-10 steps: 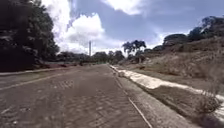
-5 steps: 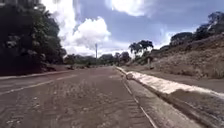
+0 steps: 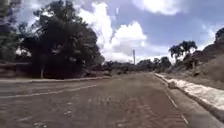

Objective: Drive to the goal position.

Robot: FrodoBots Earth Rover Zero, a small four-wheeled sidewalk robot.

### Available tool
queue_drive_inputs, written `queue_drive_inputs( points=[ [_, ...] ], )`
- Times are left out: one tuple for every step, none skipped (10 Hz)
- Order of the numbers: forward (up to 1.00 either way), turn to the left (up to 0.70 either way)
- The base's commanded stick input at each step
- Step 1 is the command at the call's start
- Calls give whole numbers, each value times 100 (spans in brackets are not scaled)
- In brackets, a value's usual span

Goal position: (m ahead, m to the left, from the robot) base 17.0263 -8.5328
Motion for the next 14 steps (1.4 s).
queue_drive_inputs(
  points=[
    [70,0],
    [70,0],
    [70,-27],
    [70,-27],
    [70,-27],
    [70,-27],
    [70,-27],
    [70,-27],
    [70,-27],
    [70,-16],
    [70,-27],
    [70,-27],
    [70,-27],
    [70,-16]
  ],
)
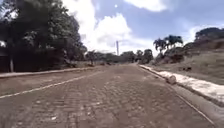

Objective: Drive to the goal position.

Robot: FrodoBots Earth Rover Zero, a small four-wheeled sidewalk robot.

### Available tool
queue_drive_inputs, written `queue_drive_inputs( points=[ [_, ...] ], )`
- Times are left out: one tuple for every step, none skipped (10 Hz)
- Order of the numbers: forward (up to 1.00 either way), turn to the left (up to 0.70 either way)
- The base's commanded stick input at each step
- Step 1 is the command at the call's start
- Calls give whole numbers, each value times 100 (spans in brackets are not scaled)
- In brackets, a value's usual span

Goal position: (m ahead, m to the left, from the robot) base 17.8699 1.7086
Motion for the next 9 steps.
queue_drive_inputs(
  points=[
    [70,0],
    [70,0],
    [70,0],
    [70,0],
    [70,0],
    [70,0],
    [70,0],
    [70,16],
    [70,27]
  ],
)
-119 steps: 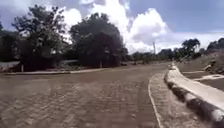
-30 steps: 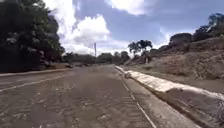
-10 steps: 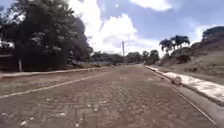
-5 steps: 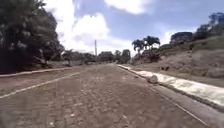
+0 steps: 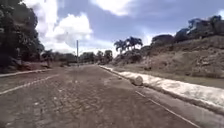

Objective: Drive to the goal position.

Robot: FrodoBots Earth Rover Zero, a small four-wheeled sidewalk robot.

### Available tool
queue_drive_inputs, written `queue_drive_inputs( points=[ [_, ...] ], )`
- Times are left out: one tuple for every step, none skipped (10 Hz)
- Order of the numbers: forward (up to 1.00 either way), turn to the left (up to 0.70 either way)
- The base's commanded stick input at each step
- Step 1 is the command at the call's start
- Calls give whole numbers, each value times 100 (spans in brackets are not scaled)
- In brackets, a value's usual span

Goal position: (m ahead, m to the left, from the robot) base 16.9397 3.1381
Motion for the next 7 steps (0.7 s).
queue_drive_inputs(
  points=[
    [70,27],
    [70,27],
    [70,27],
    [70,23],
    [70,5],
    [70,0],
    [70,22]
  ],
)
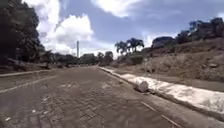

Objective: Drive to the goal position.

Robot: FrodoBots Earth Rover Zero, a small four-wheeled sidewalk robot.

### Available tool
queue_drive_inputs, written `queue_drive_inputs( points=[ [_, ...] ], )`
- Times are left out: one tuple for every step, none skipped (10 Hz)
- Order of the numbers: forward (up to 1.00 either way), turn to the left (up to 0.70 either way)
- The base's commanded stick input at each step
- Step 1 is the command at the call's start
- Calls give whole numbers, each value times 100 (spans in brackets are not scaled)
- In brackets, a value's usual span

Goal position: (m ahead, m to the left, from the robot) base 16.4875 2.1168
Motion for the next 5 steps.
queue_drive_inputs(
  points=[
    [70,2],
    [70,0],
    [70,0],
    [70,0],
    [70,0]
  ],
)
